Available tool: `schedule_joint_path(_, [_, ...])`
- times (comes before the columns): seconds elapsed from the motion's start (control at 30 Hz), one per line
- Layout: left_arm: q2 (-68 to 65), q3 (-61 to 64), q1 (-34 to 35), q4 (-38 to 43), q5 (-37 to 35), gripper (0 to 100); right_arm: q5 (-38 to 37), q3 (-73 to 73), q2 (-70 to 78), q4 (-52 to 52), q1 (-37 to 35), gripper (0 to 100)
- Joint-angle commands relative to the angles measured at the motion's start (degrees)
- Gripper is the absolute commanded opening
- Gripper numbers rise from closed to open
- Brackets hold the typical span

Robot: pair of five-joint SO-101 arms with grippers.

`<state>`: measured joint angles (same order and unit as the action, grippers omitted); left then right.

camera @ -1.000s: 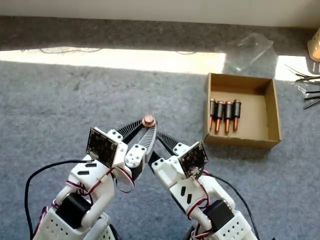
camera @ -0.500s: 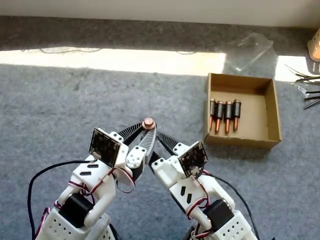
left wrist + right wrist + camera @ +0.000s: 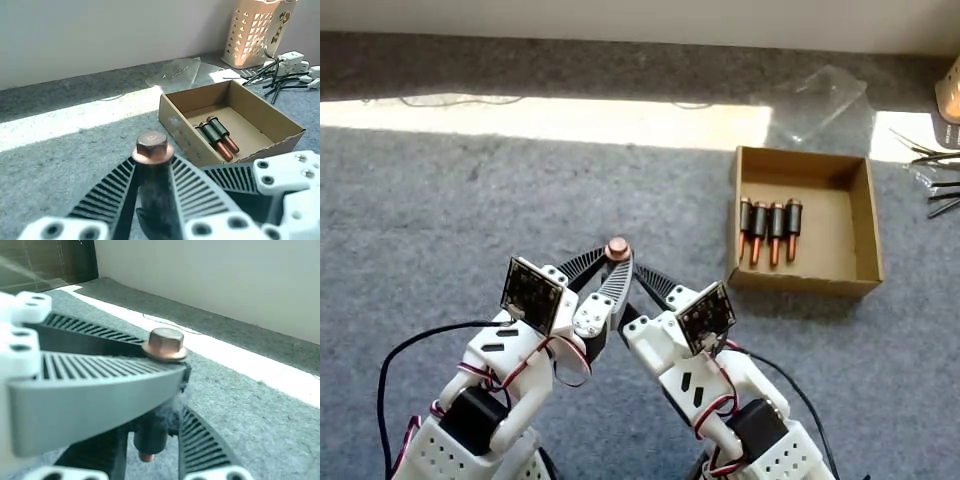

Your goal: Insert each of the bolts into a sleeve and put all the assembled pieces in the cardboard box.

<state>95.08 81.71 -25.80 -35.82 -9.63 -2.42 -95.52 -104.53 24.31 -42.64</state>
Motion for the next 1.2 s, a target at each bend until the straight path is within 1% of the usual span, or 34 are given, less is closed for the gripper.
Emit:
schedule_joint_path(0.0, [0.0, 0.9, 2.6, -0.1, 0.5, 1, -0.2, -6.4, -0.7, -0.3, -0.3, 0.4])
schedule_joint_path(0.63, [0.0, 1.1, 2.9, 0.1, 0.7, 1, -0.2, -6.4, -0.7, -0.3, -0.3, 0.4])
schedule_joint_path(0.83, [0.0, 1.0, 5.0, 0.2, 0.7, 1, -0.2, -6.4, -0.7, -0.3, -0.3, 0.4])
schedule_joint_path(1.17, [0.0, 1.0, 5.1, 0.2, 0.7, 1, -0.2, -6.4, -0.7, -0.3, -0.3, 0.4])
